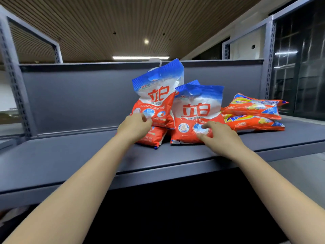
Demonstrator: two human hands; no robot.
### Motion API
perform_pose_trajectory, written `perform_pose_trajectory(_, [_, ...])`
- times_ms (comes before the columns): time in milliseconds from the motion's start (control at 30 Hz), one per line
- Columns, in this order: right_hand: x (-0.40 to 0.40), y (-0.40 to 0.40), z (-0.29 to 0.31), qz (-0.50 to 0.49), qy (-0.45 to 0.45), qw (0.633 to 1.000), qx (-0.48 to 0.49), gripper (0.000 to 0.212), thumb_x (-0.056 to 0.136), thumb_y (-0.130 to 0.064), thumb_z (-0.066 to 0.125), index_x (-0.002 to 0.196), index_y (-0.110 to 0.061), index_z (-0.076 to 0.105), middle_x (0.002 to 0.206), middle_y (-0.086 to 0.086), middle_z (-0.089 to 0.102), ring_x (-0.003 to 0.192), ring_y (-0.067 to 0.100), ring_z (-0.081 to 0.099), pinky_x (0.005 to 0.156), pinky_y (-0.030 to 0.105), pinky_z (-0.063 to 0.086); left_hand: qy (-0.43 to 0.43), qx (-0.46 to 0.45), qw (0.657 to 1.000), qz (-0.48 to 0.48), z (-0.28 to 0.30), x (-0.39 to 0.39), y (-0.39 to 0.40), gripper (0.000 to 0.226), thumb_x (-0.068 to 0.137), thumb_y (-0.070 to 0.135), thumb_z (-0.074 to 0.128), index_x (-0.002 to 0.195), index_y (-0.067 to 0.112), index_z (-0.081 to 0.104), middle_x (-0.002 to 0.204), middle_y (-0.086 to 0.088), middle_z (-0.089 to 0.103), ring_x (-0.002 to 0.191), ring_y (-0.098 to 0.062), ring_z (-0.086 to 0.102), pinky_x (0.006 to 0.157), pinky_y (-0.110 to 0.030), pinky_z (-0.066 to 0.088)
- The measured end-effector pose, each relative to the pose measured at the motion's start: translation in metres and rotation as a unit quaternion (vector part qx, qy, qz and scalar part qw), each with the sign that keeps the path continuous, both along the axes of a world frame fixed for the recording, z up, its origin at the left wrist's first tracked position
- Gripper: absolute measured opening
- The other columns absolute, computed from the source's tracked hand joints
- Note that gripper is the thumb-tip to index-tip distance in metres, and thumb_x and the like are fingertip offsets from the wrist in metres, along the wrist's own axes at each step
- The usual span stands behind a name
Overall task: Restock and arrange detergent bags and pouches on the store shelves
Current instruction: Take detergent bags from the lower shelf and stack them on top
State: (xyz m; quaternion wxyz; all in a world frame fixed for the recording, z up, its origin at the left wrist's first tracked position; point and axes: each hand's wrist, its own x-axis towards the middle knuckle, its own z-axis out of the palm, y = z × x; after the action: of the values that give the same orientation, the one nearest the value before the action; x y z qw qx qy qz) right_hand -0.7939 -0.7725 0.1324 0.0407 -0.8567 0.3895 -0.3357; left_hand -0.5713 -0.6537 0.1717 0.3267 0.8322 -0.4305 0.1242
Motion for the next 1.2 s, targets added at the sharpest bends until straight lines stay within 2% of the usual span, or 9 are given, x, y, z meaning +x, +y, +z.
perform_pose_trajectory(67, [-0.003,0.013,-0.001,0.019,-0.003,1.000,0.009,0.048,0.089,-0.049,0.054,0.129,-0.023,0.054,0.135,0.001,0.055,0.124,0.022,0.047,0.095,0.036,0.038,-0.015,0.020,1.000,-0.006,-0.003,-0.007,0.021,0.029,0.091,0.040,0.046,0.098,0.019,0.064,0.107,-0.005,0.065,0.095,-0.028,0.058,0.081,-0.035,0.048])
perform_pose_trajectory(333, [0.006,0.089,-0.017,0.104,-0.002,0.994,0.027,0.040,0.087,-0.046,0.058,0.121,-0.024,0.060,0.129,-0.004,0.059,0.122,0.018,0.051,0.101,0.040,0.040,-0.042,0.022,0.999,0.010,-0.029,-0.005,0.127,0.026,0.091,0.046,0.046,0.098,0.027,0.063,0.111,0.009,0.064,0.101,-0.019,0.057,0.078,-0.032,0.044])
perform_pose_trajectory(533, [0.025,0.169,-0.031,0.137,-0.003,0.989,0.053,0.037,0.086,-0.046,0.059,0.119,-0.029,0.060,0.126,-0.009,0.059,0.119,0.014,0.051,0.094,0.032,0.038,-0.040,0.021,0.998,0.034,-0.050,0.015,0.223,0.030,0.093,0.046,0.043,0.107,0.027,0.061,0.108,0.009,0.065,0.101,-0.017,0.057,0.076,-0.032,0.043])
perform_pose_trajectory(667, [0.045,0.235,-0.041,0.168,-0.005,0.984,0.058,0.036,0.085,-0.046,0.060,0.118,-0.031,0.061,0.118,-0.015,0.059,0.091,0.003,0.050,0.083,0.024,0.033,-0.035,0.015,0.998,0.054,-0.066,0.031,0.300,0.029,0.092,0.047,0.045,0.106,0.028,0.061,0.112,0.010,0.065,0.107,-0.019,0.057,0.083,-0.035,0.046])
perform_pose_trajectory(800, [0.071,0.301,-0.054,0.204,-0.002,0.977,0.060,0.036,0.085,-0.043,0.061,0.118,-0.030,0.062,0.119,-0.013,0.062,0.085,-0.002,0.049,0.081,0.024,0.033,-0.032,0.017,0.997,0.067,-0.089,0.047,0.374,0.029,0.091,0.049,0.048,0.106,0.029,0.062,0.110,0.010,0.066,0.107,-0.017,0.058,0.085,-0.034,0.046])
perform_pose_trajectory(867, [0.086,0.334,-0.063,0.221,0.006,0.973,0.071,0.037,0.084,-0.046,0.059,0.119,-0.033,0.061,0.119,-0.014,0.061,0.094,0.002,0.052,0.083,0.025,0.035,-0.023,0.023,0.997,0.073,-0.102,0.058,0.411,0.029,0.091,0.049,0.048,0.107,0.030,0.062,0.110,0.011,0.066,0.106,-0.015,0.059,0.085,-0.033,0.047])
perform_pose_trajectory(1000, [0.123,0.395,-0.084,0.259,0.030,0.961,0.093,0.040,0.083,-0.053,0.054,0.119,-0.038,0.058,0.116,-0.020,0.059,0.092,-0.001,0.050,0.083,0.024,0.037,0.009,0.052,0.994,0.091,-0.129,0.088,0.485,0.027,0.092,0.051,0.045,0.107,0.034,0.060,0.105,0.017,0.064,0.101,-0.009,0.058,0.071,-0.029,0.043])
perform_pose_trajectory(1100, [0.154,0.436,-0.102,0.286,0.051,0.950,0.114,0.043,0.081,-0.057,0.050,0.120,-0.039,0.057,0.117,-0.023,0.058,0.109,0.001,0.052,0.089,0.025,0.040,0.044,0.071,0.988,0.131,-0.151,0.108,0.540,0.026,0.091,0.052,0.044,0.103,0.034,0.059,0.100,0.015,0.064,0.096,-0.013,0.059,0.074,-0.031,0.046])
perform_pose_trajectory(1200, [0.187,0.472,-0.115,0.316,0.073,0.937,0.129,0.043,0.082,-0.058,0.050,0.121,-0.039,0.056,0.118,-0.024,0.058,0.114,0.000,0.050,0.093,0.024,0.040,0.070,0.085,0.979,0.174,-0.167,0.129,0.588,0.027,0.091,0.054,0.044,0.105,0.035,0.058,0.099,0.017,0.064,0.092,-0.010,0.059,0.073,-0.031,0.044])
